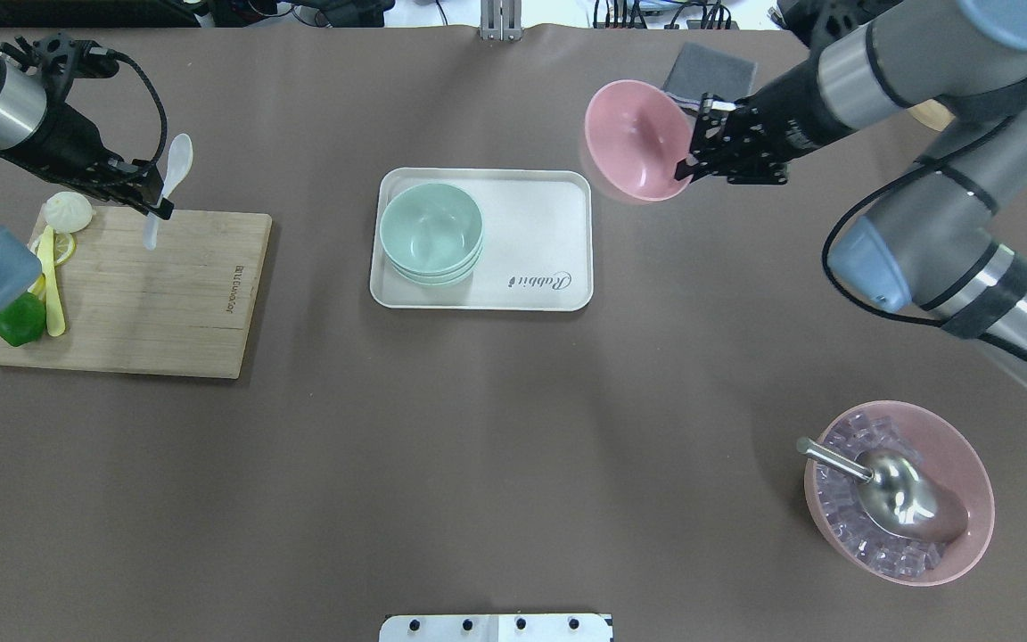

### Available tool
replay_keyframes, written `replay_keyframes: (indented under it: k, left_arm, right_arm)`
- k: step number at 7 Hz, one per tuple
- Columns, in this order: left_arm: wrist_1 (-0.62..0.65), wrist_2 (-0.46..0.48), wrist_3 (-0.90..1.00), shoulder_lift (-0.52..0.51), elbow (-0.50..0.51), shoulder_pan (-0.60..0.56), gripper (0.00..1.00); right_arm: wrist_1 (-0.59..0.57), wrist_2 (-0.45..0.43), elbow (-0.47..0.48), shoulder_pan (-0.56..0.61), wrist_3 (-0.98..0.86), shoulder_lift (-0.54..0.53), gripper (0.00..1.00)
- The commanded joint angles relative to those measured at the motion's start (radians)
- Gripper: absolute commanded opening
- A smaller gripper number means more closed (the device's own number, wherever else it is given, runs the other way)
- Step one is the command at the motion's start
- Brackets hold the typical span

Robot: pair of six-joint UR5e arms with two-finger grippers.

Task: Stack pink bowl on green and place spoon
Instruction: 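Lower the pink bowl onto the green bowl stack with the right gripper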

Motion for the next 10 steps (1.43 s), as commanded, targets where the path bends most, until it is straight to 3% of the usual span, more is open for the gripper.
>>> replay_keyframes:
  k: [1, 2, 5, 7, 10]
  left_arm:
    - [-0.004, 0.0, 0.002, 0.004, 0.008, -0.004, 0.0]
    - [-0.009, 0.0, 0.002, 0.005, 0.017, -0.004, 0.0]
    - [-0.012, -0.001, -0.015, -0.013, 0.031, 0.002, 0.0]
    - [-0.01, -0.001, -0.014, -0.022, 0.031, 0.0, 0.0]
    - [0.002, -0.003, -0.017, -0.053, 0.032, -0.001, 0.0]
  right_arm:
    - [-0.002, -0.26, 0.003, -0.182, 0.125, 0.082, 0.0]
    - [-0.002, -0.33, -0.013, -0.23, 0.133, 0.102, 0.0]
    - [0.0, -0.407, -0.11, -0.275, 0.133, 0.179, 0.0]
    - [0.001, -0.423, -0.191, -0.287, 0.133, 0.225, 0.0]
    - [0.035, -0.444, -0.219, -0.298, 0.133, 0.233, 0.0]
